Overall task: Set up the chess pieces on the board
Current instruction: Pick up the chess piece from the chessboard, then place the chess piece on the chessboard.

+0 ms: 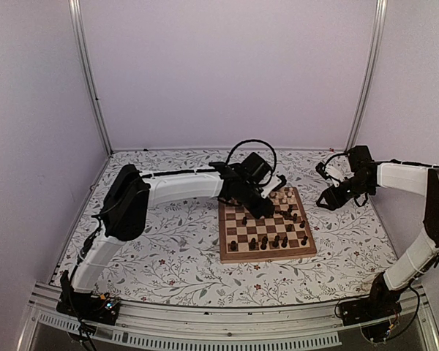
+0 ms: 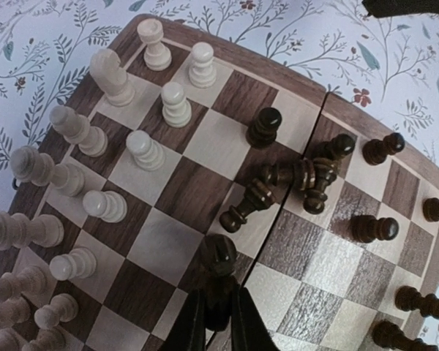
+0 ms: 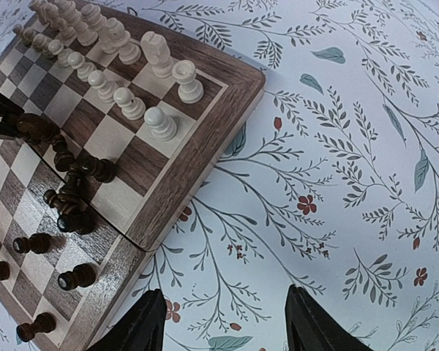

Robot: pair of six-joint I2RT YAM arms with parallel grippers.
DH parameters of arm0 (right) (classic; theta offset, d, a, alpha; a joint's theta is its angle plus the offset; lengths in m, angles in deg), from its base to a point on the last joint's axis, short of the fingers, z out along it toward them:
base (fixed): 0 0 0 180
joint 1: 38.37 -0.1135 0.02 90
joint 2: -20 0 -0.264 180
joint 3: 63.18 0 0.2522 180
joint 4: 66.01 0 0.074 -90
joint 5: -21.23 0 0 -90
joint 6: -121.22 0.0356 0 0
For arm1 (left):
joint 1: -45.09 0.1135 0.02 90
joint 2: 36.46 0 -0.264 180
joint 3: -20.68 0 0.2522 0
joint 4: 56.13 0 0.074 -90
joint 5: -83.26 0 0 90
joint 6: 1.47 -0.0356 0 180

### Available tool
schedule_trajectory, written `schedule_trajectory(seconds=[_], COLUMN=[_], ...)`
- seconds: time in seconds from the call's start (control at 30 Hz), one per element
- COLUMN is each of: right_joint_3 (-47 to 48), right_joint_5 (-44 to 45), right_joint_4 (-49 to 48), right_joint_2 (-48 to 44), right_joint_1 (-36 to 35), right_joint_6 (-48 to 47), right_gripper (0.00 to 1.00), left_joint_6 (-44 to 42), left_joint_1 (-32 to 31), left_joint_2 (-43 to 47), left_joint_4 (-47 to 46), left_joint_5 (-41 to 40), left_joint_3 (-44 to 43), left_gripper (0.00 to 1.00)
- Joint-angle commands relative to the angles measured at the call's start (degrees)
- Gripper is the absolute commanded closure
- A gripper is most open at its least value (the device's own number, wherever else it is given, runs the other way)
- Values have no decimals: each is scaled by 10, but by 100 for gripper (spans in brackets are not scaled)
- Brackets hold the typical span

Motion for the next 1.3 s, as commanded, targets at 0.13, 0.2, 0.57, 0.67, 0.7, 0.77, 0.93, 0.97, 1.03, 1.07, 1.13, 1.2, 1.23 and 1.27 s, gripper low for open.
schedule_trajectory(seconds=[0.13,0.2,0.57,0.67,0.7,0.77,0.93,0.97,1.03,1.07,1.13,1.2,1.23,1.27], right_joint_3=[14,14,16,16,16,15,16,16,16,15,15,15,15,15], right_joint_5=[-6,-7,-14,-16,-16,-18,-19,-19,-19,-19,-18,-18,-18,-18], right_joint_4=[7,7,9,10,11,11,12,12,12,12,12,12,12,12], right_joint_2=[8,9,12,13,12,12,13,13,12,12,13,13,14,14], right_joint_1=[2,2,2,3,1,2,2,2,2,2,2,2,2,2], right_joint_6=[-4,-4,-3,-3,-3,-2,-2,-2,-2,-2,-3,-3,-3,-2], right_gripper=[41,41,41,41,41,41,41,41,41,41,41,41,41,41], left_joint_6=[4,6,17,24,25,27,28,28,28,28,27,27,28,27], left_joint_1=[-9,-14,-57,-62,-64,-66,-70,-70,-71,-71,-72,-72,-73,-73], left_joint_2=[126,161,255,255,255,253,242,240,236,234,231,226,225,224], left_joint_4=[-5,-16,-10,-6,-6,-5,-1,0,4,6,12,19,22,23], left_joint_5=[-13,-20,-60,-68,-69,-69,-64,-62,-57,-54,-53,-40,-37,-33], left_joint_3=[113,145,287,303,307,314,317,317,317,317,316,314,314,314], left_gripper=[93,94,94,95,95,95,95,95,95,95,95,95,95,95])
